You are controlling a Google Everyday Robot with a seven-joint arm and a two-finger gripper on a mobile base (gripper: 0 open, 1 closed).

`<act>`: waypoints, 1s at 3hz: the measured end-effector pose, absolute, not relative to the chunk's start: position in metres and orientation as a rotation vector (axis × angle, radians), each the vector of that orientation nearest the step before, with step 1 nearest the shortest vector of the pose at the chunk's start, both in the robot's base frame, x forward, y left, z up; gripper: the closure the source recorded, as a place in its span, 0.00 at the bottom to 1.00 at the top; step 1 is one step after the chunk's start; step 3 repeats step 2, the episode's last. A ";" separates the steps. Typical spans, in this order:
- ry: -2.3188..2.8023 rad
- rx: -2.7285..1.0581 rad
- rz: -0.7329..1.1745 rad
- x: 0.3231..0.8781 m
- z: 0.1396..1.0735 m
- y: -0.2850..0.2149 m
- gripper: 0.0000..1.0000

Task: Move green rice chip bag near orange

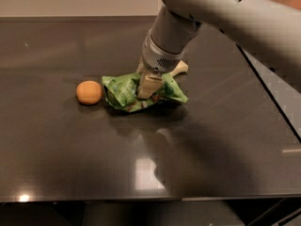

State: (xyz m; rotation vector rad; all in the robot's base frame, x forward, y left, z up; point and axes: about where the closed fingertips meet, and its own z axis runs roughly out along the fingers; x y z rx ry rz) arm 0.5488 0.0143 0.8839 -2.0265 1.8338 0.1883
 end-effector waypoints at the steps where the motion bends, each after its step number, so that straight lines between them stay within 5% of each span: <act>1: 1.832 -2.029 0.188 0.548 0.884 0.015 0.00; 3: 1.832 -2.029 0.188 0.548 0.884 0.015 0.00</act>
Offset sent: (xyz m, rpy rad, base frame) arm -0.0005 0.0009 -0.0002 -0.0007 0.0001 0.0019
